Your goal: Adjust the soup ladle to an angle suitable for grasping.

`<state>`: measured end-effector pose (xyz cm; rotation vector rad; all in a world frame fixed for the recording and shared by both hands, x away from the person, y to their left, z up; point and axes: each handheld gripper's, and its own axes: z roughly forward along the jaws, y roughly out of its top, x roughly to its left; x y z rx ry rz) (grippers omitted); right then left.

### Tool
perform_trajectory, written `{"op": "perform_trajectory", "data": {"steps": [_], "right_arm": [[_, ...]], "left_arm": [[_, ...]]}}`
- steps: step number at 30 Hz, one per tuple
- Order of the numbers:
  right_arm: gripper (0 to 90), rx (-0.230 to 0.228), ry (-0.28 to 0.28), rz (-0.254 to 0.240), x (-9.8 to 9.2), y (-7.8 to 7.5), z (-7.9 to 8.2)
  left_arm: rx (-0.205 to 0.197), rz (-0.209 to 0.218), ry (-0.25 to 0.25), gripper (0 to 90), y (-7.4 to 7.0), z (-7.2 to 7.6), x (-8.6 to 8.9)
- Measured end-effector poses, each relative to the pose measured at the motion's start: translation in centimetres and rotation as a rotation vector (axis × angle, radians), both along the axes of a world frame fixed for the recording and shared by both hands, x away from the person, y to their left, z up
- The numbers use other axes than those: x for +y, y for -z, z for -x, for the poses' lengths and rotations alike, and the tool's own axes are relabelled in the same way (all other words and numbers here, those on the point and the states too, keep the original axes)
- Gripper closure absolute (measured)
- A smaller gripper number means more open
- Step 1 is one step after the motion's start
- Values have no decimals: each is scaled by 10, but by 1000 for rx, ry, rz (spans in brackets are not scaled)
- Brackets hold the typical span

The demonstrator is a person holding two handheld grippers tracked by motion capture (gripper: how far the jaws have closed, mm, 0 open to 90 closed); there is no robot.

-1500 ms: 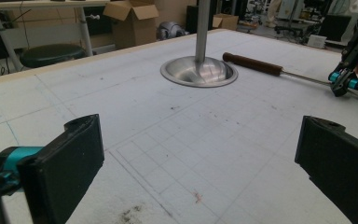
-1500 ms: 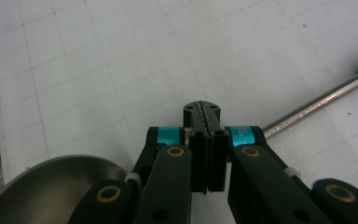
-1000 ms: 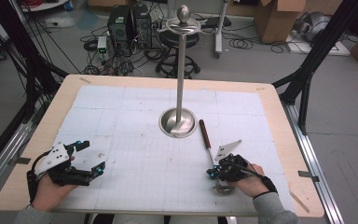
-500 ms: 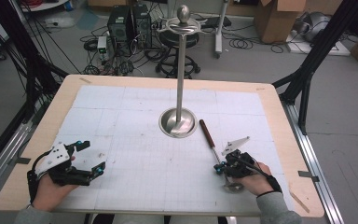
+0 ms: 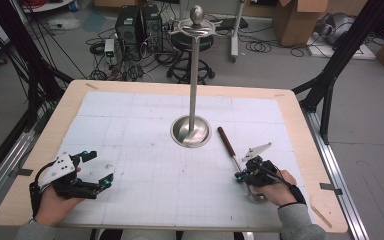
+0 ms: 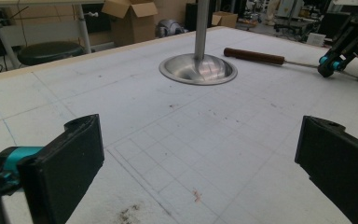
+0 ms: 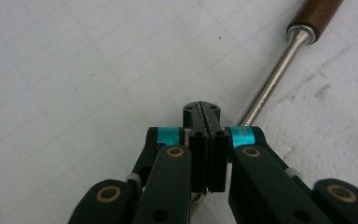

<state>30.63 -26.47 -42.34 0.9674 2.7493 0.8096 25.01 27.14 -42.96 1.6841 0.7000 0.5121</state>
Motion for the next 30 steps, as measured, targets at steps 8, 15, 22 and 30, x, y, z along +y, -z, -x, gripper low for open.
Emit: {"op": "perform_trajectory", "data": {"steps": [8, 15, 22, 30], "right_arm": [[900, 9, 38, -11, -8, 0, -3], [900, 29, 67, -25, -12, 1, -2], [900, 33, 78, -25, -18, 1, 1], [900, 38, 86, -48, -31, 2, 5]], "left_arm": [[1, -1, -1, 17, 0, 0, 0], [3, -1, 2, 17, 0, 0, 0], [-1, 2, 0, 17, 0, 0, 0], [-2, 3, -1, 17, -1, 1, 0]]}}
